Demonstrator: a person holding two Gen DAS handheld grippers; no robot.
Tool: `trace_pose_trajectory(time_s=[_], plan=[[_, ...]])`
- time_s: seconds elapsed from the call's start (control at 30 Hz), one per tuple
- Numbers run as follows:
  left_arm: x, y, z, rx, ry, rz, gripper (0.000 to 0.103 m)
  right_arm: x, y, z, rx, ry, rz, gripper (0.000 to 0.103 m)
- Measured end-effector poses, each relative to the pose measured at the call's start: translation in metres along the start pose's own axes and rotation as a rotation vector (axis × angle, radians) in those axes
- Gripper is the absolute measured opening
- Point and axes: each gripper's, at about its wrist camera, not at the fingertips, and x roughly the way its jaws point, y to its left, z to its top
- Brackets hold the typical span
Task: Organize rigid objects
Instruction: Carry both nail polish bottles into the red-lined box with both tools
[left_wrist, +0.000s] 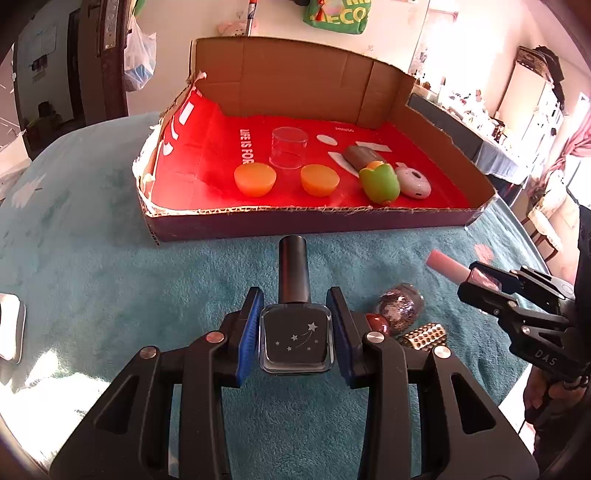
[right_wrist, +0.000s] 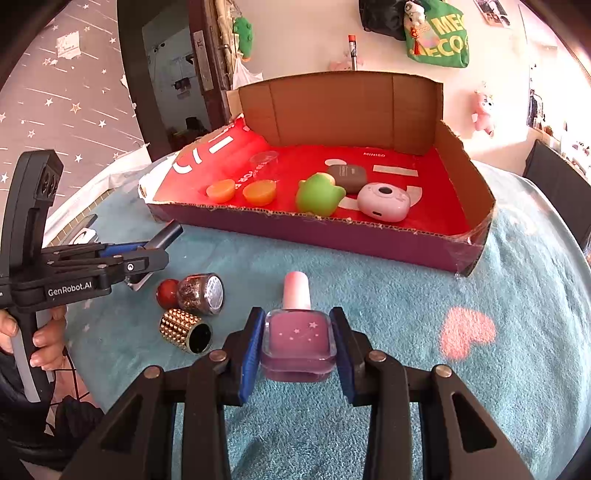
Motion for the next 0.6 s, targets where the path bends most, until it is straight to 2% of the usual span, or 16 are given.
trace_pose_trajectory(time_s=[0.2,0.37,0.5,0.6], plan=[[-0.017,-0.005,0.009,0.025,-0.043,-0.021,0.033,-0.015,0.001,0.009,-0.015,-0.057,-0.009,0.038],[-0.029,-0.006,0.037,0.051,-0.084,-0.035,0.033,-0.031,0.000,0.033,-0.026,-0.116,-0.005,0.038],[-0.013,-0.001,0.076,0.072,-0.062,-0.028,0.033,-0.030,-0.010,0.068,-0.020,-0.138,-0.003,0.038],[0.009,0.006,0.102,0.088,-0.028,0.016,0.033,-0.012,-0.020,0.096,-0.022,-0.118,-0.021,0.038]])
